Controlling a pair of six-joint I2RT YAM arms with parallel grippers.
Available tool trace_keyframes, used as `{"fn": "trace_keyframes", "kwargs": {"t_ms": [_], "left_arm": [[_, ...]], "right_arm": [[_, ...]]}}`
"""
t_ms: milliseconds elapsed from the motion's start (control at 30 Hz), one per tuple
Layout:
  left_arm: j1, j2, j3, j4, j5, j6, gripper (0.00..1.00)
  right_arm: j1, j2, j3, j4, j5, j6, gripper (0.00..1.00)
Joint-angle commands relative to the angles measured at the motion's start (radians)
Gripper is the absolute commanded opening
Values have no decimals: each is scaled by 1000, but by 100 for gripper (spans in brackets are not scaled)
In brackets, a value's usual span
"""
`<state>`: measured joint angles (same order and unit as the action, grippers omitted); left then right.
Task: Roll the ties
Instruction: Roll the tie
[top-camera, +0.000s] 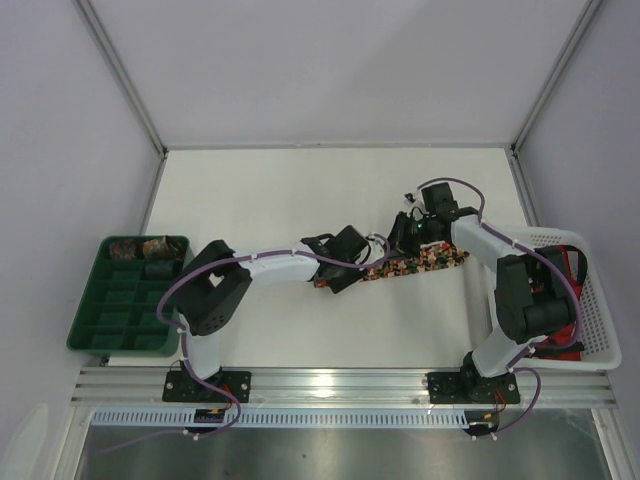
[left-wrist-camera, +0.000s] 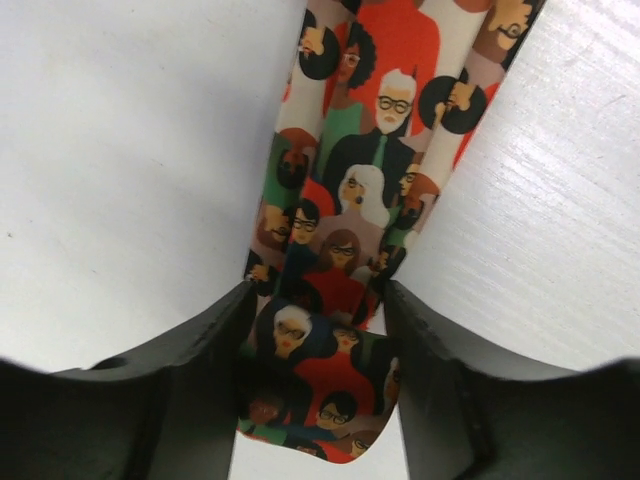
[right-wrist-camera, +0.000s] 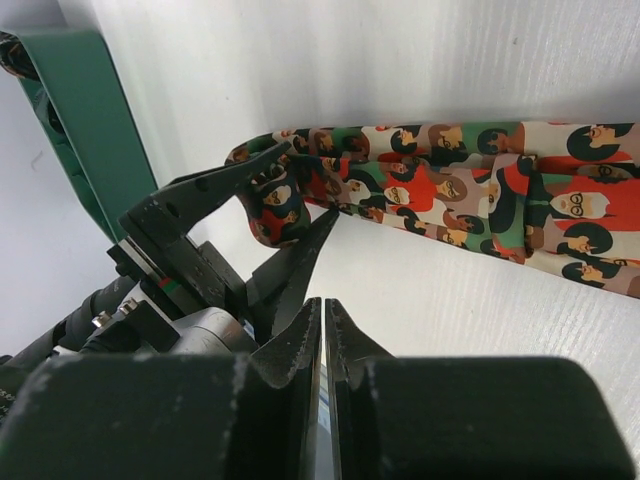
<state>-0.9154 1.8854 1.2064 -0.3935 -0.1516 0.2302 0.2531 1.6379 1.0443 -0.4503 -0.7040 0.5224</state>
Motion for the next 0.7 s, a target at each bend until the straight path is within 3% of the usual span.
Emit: {"fn": "trace_keyframes", "kwargs": {"t_ms": [0,233,500,667], "left_arm": [[-7,41,-22,-42,-28,44,57],[-7,35,-19,-50,-16,43,63],[16,-49,13,-71,-2,-8,92],[70,-219,28,-71,108,-74,100]], "right_arm": [[3,-18,0,27,-18,-2,10],[3,-9,2,32,-26,-4,10],[3,3,5,32,-28,-12,10],[3,23,0,45,-28,-13,10]]}}
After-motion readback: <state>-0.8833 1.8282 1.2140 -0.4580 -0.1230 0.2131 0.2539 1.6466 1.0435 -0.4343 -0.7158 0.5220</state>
